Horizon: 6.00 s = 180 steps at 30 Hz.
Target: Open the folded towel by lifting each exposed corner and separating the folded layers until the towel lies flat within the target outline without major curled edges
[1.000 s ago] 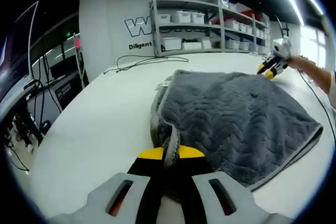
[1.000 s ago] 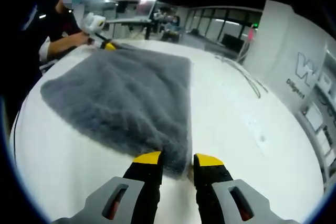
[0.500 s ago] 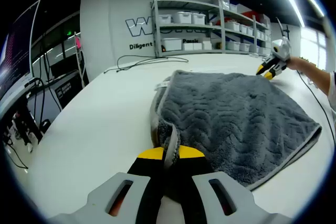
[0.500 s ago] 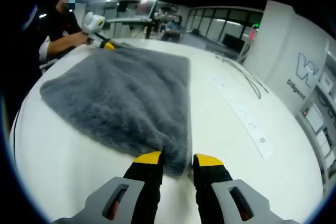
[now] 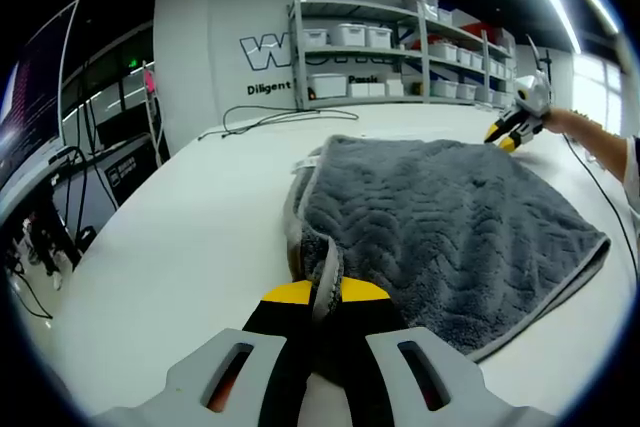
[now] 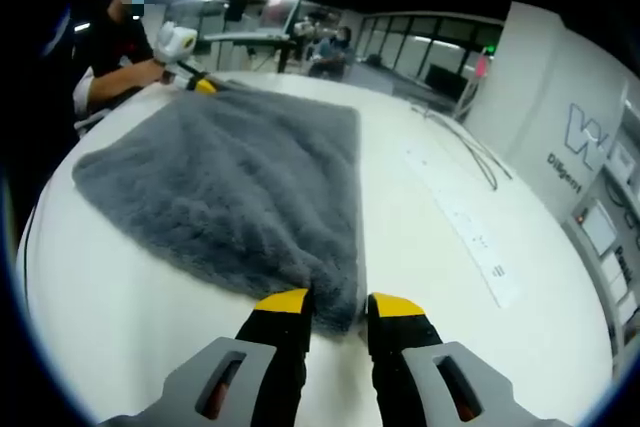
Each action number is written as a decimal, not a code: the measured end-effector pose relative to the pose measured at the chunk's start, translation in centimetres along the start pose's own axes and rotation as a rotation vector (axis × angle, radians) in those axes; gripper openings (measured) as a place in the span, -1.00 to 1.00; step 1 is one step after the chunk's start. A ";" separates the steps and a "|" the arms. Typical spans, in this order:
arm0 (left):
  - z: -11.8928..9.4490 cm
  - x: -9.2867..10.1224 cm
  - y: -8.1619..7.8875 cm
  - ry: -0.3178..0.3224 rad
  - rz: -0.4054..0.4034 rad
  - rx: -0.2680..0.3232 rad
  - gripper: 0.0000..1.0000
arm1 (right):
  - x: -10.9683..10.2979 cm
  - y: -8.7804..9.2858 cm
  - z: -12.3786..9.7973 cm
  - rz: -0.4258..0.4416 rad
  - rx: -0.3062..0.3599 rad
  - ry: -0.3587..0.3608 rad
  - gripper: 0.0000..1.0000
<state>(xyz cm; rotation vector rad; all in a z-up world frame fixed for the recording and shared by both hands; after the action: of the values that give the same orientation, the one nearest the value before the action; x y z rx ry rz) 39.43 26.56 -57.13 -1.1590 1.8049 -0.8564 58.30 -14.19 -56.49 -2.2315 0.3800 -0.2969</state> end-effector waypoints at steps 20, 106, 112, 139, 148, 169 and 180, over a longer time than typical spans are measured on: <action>0.2 -0.7 0.5 0.000 -0.003 -0.001 -0.89 | 0.3 -0.4 0.3 -0.012 -0.014 -0.001 -0.62; -0.9 0.8 0.9 -0.007 -0.036 0.007 -0.89 | 1.8 -1.0 1.5 -0.011 0.014 -0.035 -0.62; -1.0 0.9 0.9 -0.007 -0.037 0.007 -0.89 | 1.9 -1.1 1.6 -0.014 0.015 -0.037 -0.62; -1.3 1.3 0.8 -0.004 -0.047 0.011 -0.89 | 2.1 -1.1 1.6 -0.017 0.015 -0.032 -0.63; -1.3 1.3 0.8 -0.016 -0.047 0.023 -0.88 | 2.0 -1.3 1.7 -0.035 -0.008 -0.016 -0.62; -1.3 1.1 0.9 -0.032 -0.069 0.075 -0.85 | 1.8 -1.8 1.1 0.029 -0.001 0.000 -0.54; -1.8 1.2 0.8 -0.016 -0.088 0.107 -0.75 | 0.9 -3.3 1.1 0.021 0.026 0.005 -0.56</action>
<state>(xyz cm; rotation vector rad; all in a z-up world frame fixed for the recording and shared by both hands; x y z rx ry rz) 37.21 25.96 -57.32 -1.1796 1.6841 -0.9797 60.04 -11.70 -54.53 -2.2003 0.3998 -0.2946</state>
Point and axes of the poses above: the point that each gripper's makers call its tool centre point, and the gripper's own axes: z roughly forward along the fingers, x roughly to its right, y roughly out of its underside, the point moved 5 cm from there along -z, roughly backward along the fingers, and after that the axes turned 13 degrees about z, right-handed, at the moved point
